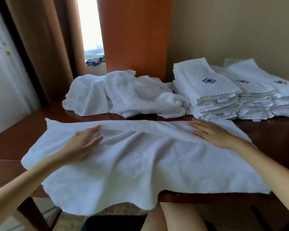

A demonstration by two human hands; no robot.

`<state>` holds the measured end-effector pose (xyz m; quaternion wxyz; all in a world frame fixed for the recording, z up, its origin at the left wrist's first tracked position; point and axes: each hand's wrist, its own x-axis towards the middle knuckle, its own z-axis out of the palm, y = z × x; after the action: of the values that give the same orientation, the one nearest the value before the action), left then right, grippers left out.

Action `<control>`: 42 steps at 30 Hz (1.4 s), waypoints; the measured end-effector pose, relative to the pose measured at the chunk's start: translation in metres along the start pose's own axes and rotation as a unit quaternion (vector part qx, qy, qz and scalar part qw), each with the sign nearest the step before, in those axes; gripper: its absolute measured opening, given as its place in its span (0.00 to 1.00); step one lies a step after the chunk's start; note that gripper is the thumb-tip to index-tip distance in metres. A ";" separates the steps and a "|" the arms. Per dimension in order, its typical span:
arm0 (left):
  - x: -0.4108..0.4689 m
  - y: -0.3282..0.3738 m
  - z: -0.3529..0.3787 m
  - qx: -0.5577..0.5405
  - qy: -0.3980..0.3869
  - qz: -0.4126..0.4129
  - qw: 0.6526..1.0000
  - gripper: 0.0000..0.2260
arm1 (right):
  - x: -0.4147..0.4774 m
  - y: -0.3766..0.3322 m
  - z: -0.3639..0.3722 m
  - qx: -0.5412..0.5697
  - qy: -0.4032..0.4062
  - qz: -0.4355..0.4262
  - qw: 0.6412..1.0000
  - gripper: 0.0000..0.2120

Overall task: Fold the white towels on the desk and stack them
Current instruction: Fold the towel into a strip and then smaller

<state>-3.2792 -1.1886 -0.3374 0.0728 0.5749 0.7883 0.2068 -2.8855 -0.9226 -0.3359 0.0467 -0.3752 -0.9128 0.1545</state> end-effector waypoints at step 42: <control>-0.001 -0.109 -0.067 0.147 0.012 0.050 0.988 0.18 | 0.070 -0.174 0.056 -0.053 0.229 -0.202 0.951 0.15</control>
<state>-3.3985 -1.2331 -0.3215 -0.0322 0.6156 0.7811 0.0993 -3.0637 -1.0042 -0.3361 0.2646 -0.2105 -0.9411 0.0037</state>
